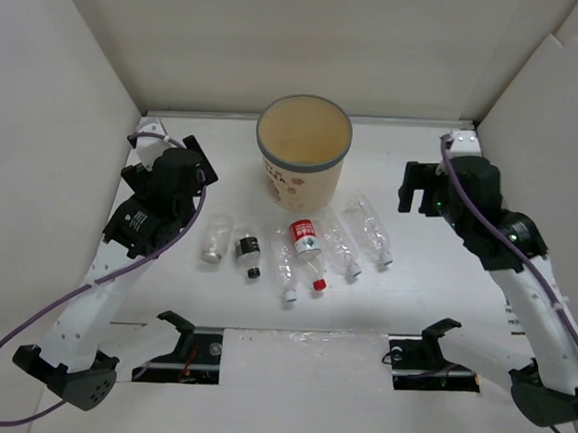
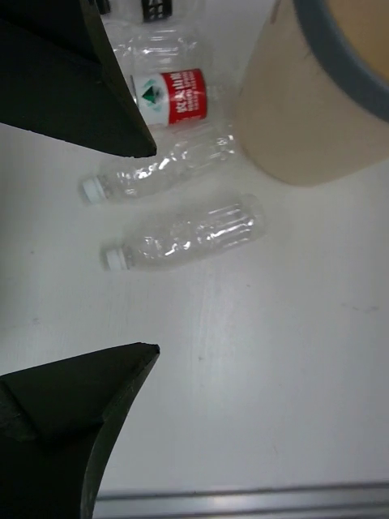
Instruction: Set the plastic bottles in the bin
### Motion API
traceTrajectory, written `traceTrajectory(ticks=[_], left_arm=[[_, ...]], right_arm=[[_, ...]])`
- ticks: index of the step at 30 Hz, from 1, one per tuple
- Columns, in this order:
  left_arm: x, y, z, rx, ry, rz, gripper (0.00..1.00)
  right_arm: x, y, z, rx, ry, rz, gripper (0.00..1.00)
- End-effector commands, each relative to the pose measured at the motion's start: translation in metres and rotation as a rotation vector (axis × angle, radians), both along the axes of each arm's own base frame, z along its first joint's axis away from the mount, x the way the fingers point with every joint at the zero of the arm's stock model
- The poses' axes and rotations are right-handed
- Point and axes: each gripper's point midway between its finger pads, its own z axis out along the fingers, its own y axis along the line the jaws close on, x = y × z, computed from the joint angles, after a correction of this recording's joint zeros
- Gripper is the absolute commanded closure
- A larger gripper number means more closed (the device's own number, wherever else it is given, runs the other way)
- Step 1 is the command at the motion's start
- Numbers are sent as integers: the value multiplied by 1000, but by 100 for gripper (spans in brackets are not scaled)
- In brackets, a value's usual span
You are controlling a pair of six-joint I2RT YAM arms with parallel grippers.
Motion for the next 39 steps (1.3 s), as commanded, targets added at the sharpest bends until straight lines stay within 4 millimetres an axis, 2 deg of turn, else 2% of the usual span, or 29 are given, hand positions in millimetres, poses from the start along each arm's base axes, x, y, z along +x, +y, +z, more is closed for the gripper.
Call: traceTrajectory(ticks=[1,2,4,5,7,8,9,10,12,13,15,17,20,24,28,30,35,37,39], left_arm=[[6,-19,-7,-61,-16,-83,0],[5,-22,-9,-74,-19,-102,0],[7,-35,-19,-84,-7,-179,0],[5,-39,-20,-87,-9,-206,0],[5,-46,-30,-80,8,-255,0],[5,-47,-30,-80,1,-269,0],[4,-49,-35,-80,12,-277,0],[4,-48,-30,-79,-4,-281,0],[1,-47,-39,-65,12,-283,0],[1,-47,-39,-65,12,-284,0],[1,-46,-39,-68,5,-284,0],[1,-48,-42,-71,8,-293,0],[1,-50,-43,-66,11,-305,0],[2,-52,-41,-73,4,-314,0],[1,-53,-41,-77,6,-322,0],[2,-52,-41,-73,4,-314,0],[2,-52,-41,-70,13,-313,0],[3,-51,-36,-71,0,-305,0],[3,-51,-36,-71,0,-305,0]], right_arm=[[15,36,-40,87,72,83,0],[16,39,-59,94,105,83,0],[26,46,-76,131,128,58,0],[27,49,-95,130,163,58,0],[35,54,-116,147,204,34,0],[38,53,-125,140,213,12,0],[38,50,-142,120,241,0,0],[39,51,-151,126,257,-10,0],[42,57,-168,125,278,-10,0],[39,56,-183,120,304,-19,0],[41,61,-197,122,314,-16,0],[38,61,-223,114,357,-20,0],[44,69,-238,133,356,2,3],[49,64,-260,89,384,-36,3],[49,64,-292,34,473,-44,3],[48,63,-298,28,483,-45,3],[43,61,-301,34,486,-70,18],[41,57,-302,28,499,-81,29],[40,56,-298,32,492,-80,46]])
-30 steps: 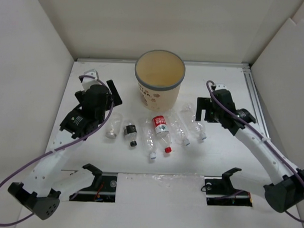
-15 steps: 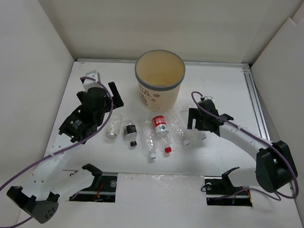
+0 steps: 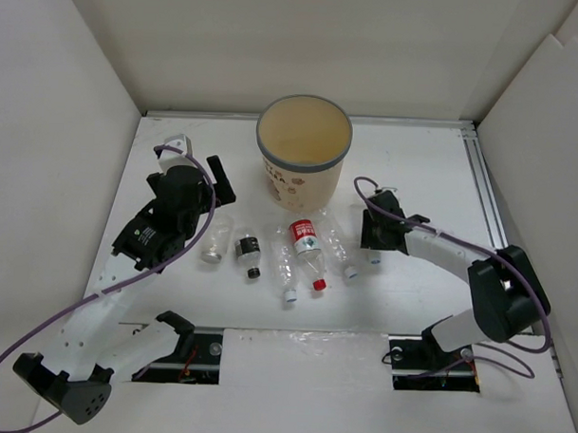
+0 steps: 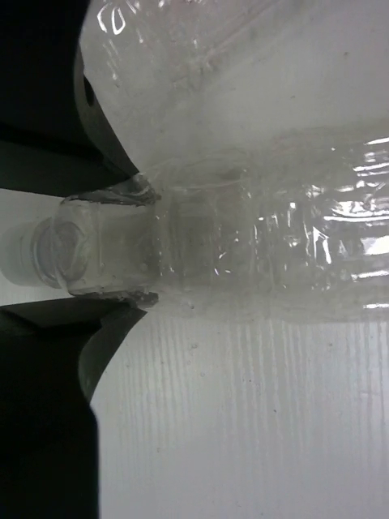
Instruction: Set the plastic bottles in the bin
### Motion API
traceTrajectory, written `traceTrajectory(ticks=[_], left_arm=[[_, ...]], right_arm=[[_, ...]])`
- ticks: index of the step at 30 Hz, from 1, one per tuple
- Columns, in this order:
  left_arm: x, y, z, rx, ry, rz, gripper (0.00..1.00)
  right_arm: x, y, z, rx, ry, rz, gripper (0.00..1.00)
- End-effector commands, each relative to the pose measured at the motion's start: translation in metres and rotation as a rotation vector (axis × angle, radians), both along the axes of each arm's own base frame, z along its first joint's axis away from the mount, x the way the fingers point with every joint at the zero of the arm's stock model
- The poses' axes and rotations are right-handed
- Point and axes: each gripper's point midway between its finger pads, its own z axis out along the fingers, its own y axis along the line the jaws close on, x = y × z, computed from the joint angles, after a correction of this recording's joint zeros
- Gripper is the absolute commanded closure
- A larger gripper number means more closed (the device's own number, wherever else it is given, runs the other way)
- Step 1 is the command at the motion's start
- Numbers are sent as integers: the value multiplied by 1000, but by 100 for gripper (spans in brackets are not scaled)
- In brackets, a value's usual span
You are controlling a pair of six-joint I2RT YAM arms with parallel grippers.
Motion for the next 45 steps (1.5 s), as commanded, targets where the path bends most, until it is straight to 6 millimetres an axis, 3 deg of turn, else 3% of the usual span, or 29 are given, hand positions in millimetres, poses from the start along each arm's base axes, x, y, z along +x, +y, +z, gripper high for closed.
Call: traceTrajectory(ticks=[1,3,4,5,8,11,14,15,17,19,23,26,28,31,37,41,43,44,45], left_arm=[[2,1,14,-8,-42,5,0],[1,1,16,-17,-42,8,0],[3,0,14,-12,-34,8,0],[3,0,18,-17,-42,8,0],[4,-7,27,-39,-53,-24,0],[5,-27,45,-66,-66,-130,0],[2,-54,81,-127,-128,-282,0],[2,-68,90,-136,-140,-340,0],[-3,-87,116,-150,-190,-440,0],[-5,-117,123,-174,-179,-595,0],[-12,-152,153,-242,-257,-779,0],[-16,-169,154,-267,-261,-879,0],[-21,-179,165,-284,-299,-939,0],[-33,-195,170,-307,-330,-1041,0],[-41,-200,175,-327,-368,-1095,0],[-40,-200,171,-326,-357,-1094,0],[-41,-202,166,-328,-344,-1104,10],[-38,-203,163,-327,-335,-1103,27],[-38,-203,163,-327,-335,-1103,35]], right_arm=[[7,-1,16,14,-67,-27,60],[5,-2,24,20,-78,-27,62],[4,-4,27,15,-85,-32,72],[6,-6,35,11,-105,-41,75],[5,-13,62,6,-147,-59,77],[7,-15,111,36,-248,-83,77],[6,-12,176,113,-392,-71,77],[3,-4,192,154,-422,-34,77],[0,5,243,243,-552,36,77],[-13,29,277,341,-624,165,77],[-36,61,326,467,-734,341,80],[-51,86,346,535,-782,462,80],[-55,101,355,565,-799,530,80],[-63,133,358,605,-784,649,80],[-85,176,376,660,-808,779,80],[-89,186,393,675,-852,814,80],[-91,188,399,689,-873,816,80],[-90,188,402,691,-887,805,80],[-90,188,404,695,-895,804,80]])
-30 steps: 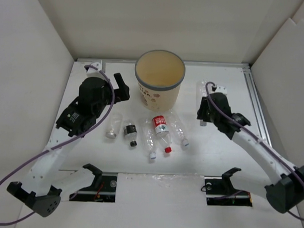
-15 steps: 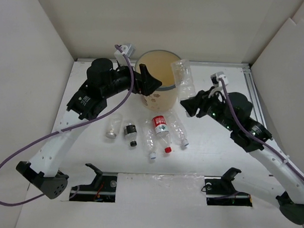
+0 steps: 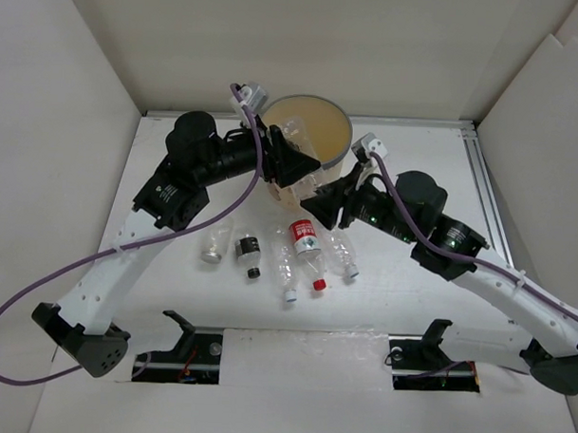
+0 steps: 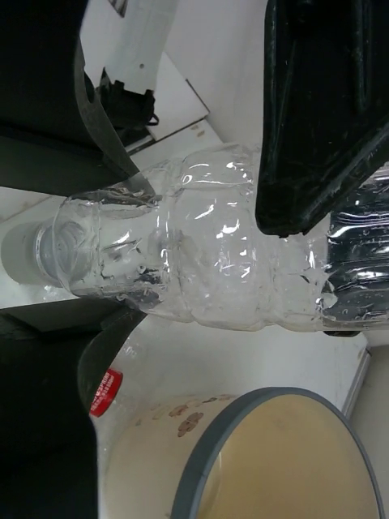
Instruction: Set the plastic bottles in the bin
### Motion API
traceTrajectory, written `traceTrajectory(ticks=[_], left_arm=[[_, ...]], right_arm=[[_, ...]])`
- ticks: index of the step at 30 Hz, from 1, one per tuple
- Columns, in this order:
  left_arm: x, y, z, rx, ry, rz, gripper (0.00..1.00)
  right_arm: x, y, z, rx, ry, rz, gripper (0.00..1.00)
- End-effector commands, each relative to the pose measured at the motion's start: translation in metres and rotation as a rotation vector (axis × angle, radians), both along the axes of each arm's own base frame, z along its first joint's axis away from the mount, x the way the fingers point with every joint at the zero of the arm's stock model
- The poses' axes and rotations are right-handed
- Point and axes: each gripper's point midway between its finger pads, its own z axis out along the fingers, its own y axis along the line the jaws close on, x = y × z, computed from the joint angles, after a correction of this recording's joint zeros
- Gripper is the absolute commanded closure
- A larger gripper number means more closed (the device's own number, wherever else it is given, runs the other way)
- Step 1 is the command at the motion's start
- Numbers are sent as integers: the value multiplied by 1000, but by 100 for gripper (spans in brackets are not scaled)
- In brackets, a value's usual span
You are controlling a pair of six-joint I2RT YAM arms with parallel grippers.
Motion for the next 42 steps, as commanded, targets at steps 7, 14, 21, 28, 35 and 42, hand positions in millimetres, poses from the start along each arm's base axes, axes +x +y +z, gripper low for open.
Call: traceTrajectory(ticks=[7,14,21,28,35,42], left_arm=[[18,11,29,-43,-71,125,78],[96,37,74,-19,-142,466,84],[212,36,28,113,-114,701,76],[265,7,-23,171,-42,687,1],[235,18,-25,159,18,670,1],[177,62,0,143,46,736,1]], right_arm=[[6,-1,48,108,-141,-36,28],[46,-50,-14,-79,-61,-377,0],[39,-81,-26,-124,-47,-455,0],[34,-107,-75,-261,74,-542,0],[43,-115,-174,-417,287,-578,0],[45,-96,-264,-526,424,-492,0]])
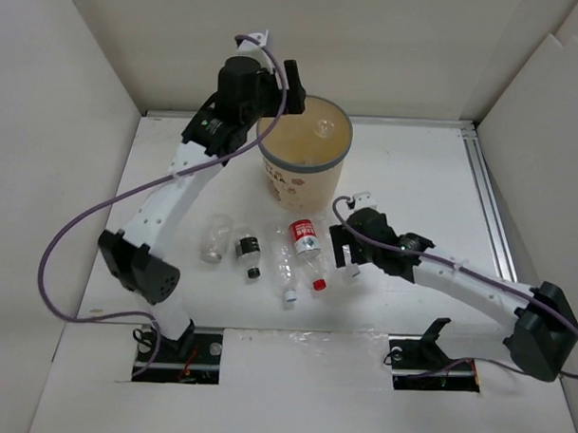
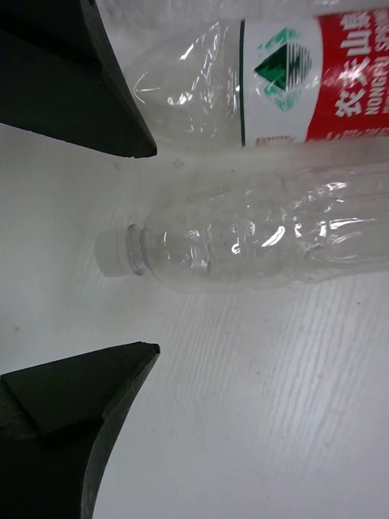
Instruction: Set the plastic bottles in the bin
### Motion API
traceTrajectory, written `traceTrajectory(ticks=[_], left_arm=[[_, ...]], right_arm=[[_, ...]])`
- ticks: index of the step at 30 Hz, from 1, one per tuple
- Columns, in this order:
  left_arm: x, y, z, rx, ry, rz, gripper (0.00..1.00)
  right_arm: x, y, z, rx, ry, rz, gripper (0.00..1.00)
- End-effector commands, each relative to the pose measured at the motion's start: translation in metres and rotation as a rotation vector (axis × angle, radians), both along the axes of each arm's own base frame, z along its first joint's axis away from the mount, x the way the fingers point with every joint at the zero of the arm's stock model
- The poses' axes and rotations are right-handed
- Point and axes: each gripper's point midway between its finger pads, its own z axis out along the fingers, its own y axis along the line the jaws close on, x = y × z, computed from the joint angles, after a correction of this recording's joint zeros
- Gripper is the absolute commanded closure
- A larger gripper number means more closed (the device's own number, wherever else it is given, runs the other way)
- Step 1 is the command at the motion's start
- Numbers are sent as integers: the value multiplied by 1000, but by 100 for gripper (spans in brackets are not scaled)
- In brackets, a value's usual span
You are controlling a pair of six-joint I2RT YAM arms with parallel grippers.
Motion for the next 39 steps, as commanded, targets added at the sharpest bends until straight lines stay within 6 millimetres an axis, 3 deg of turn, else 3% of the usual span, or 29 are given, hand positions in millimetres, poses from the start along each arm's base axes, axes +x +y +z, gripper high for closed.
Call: traceTrajectory(ticks=[1,3,5,7,9,14,16,18,20,25,27,29,31,33,34,35,37,38,39], left_arm=[[-41,35,55,-76,-87,67,1],[-52,45,48,-67,-61,93,1],[-68,56,58,-79,-83,102,1],[-76,61,50,-72,-72,102,1],[-89,66,58,-83,-86,93,1],[-108,73,50,-74,-65,74,1],[-115,77,55,-74,-81,72,1],[-116,81,53,-70,-81,85,1],[-120,85,52,-54,-78,92,1],[-123,83,57,-61,-82,74,1],[-126,78,57,-66,-79,43,1],[-131,69,62,-81,-82,-19,1],[-135,61,74,-107,-112,-67,1],[-139,40,76,-126,-108,-185,1],[-143,31,84,-146,-136,-238,1],[-144,22,84,-154,-137,-288,1],[-159,-6,88,-190,-136,-450,1],[-167,-15,100,-222,-171,-505,1],[-175,-29,100,-231,-174,-586,1]], right_arm=[[11,24,-3,93,-3,19,1],[12,26,-19,70,20,18,1],[18,28,-26,84,27,13,3],[22,30,-37,90,41,13,3],[26,30,-43,82,49,16,5],[31,28,-77,45,116,11,12],[29,27,-85,29,134,10,30],[29,27,-85,35,137,3,58],[29,25,-78,46,129,-17,63],[18,-1,-34,38,71,-82,76],[18,-5,-2,53,16,-94,76],[10,-22,33,55,-38,-115,76],[7,-25,85,128,-121,-107,76],[2,-30,115,169,-162,-107,76],[4,-28,144,212,-218,-98,76],[3,-30,158,220,-244,-88,76],[5,-24,192,268,-306,-45,76],[8,-20,204,278,-338,-22,76],[9,-13,214,298,-351,7,76]])
